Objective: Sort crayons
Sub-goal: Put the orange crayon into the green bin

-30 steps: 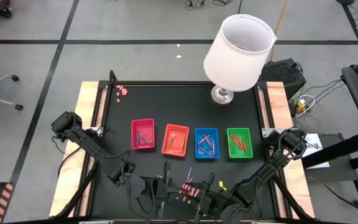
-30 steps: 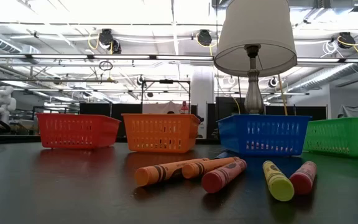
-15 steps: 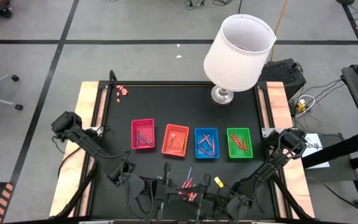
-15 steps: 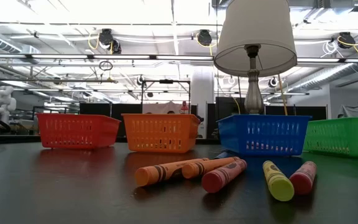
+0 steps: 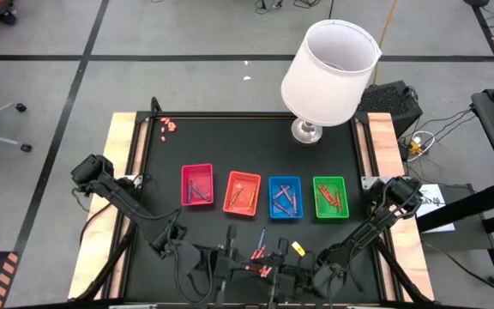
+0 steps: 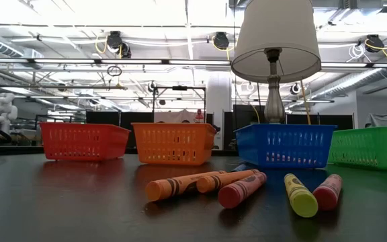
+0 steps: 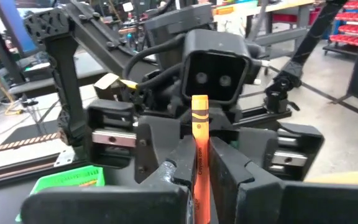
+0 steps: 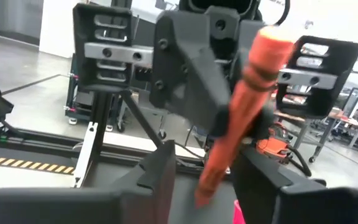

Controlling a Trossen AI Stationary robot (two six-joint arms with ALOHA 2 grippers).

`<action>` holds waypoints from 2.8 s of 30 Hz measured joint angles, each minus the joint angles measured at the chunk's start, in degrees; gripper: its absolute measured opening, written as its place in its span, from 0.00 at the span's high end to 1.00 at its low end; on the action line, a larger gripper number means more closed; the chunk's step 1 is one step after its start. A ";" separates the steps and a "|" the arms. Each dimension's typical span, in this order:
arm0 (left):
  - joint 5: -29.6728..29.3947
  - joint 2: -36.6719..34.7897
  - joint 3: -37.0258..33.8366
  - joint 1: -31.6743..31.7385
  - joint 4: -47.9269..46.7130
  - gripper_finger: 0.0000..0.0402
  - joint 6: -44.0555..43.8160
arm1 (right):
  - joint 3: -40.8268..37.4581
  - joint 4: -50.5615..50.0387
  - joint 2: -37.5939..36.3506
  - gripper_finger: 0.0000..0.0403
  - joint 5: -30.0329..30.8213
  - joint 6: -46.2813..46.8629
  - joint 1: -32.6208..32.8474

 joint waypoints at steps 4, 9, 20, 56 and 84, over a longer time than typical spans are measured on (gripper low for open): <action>1.33 0.00 0.00 0.00 -0.05 0.92 0.00 | 0.01 1.04 0.00 0.78 0.14 -0.77 0.09; 1.56 0.00 0.00 -0.05 -0.12 0.92 -0.05 | 0.01 0.77 0.00 0.95 0.37 -0.77 0.09; -4.13 0.37 0.00 -2.67 0.42 0.71 -1.06 | 0.01 0.46 -0.02 0.96 4.67 -2.53 0.91; -27.18 -0.04 0.00 -14.38 -23.23 0.47 -21.43 | -0.02 -30.25 -10.12 0.97 35.90 -11.33 9.43; -27.42 -0.02 -2.64 -13.77 -24.03 0.47 -26.10 | -9.61 -137.52 -17.94 0.97 -12.33 115.38 -3.66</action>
